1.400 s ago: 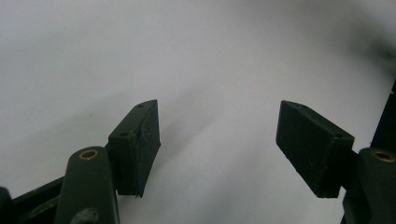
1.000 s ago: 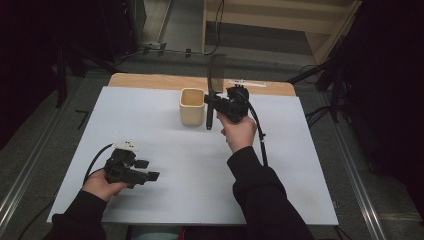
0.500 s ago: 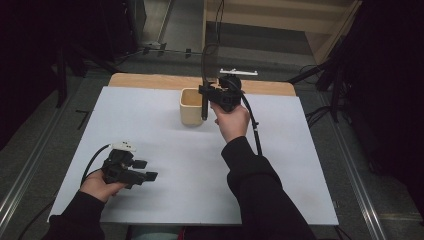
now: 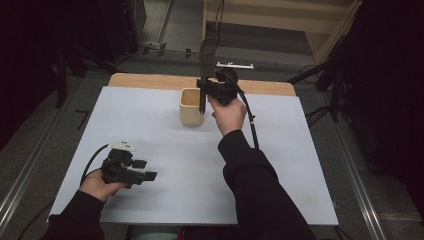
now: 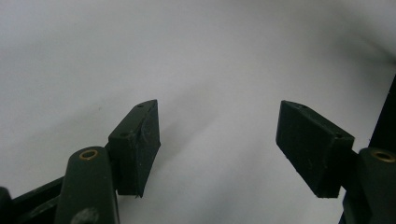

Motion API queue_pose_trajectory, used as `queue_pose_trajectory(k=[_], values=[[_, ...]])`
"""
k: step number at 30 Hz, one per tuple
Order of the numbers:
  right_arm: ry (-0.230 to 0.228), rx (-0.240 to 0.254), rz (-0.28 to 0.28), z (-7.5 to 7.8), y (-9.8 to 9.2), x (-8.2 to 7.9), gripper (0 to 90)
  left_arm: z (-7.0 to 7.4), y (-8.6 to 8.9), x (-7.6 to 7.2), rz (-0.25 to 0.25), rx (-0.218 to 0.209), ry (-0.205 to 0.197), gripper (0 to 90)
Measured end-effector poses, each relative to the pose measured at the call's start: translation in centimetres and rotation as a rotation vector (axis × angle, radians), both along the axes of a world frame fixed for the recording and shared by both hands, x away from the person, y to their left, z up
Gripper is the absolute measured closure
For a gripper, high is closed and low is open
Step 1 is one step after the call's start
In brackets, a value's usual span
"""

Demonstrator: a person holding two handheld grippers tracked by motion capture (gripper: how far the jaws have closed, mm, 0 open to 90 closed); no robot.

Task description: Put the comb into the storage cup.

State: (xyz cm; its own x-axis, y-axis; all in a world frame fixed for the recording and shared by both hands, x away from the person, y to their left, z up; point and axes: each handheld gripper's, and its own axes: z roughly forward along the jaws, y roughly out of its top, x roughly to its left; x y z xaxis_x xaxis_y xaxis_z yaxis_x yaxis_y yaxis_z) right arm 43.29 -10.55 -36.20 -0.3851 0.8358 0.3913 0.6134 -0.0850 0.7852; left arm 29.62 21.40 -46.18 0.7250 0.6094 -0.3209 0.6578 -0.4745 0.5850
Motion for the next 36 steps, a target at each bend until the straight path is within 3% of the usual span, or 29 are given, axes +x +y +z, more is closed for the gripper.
queue_pose_trajectory(k=[14, 22, 36], values=[[-0.004, -0.027, -0.021, 0.2, 0.6, 1.6, 70.0, -0.1, 0.1, 0.0, 0.006, -0.004, 0.004, 31.0], [-0.006, -0.004, -0.033, -0.5, 1.0, 2.4, 70.0, -0.1, 0.1, 0.1, -0.002, -0.003, 0.006, 31.1], [-0.016, -0.036, -0.056, -0.5, 2.0, 3.5, 70.0, -0.1, 0.1, 0.1, -0.004, -0.009, 0.006, 31.0]])
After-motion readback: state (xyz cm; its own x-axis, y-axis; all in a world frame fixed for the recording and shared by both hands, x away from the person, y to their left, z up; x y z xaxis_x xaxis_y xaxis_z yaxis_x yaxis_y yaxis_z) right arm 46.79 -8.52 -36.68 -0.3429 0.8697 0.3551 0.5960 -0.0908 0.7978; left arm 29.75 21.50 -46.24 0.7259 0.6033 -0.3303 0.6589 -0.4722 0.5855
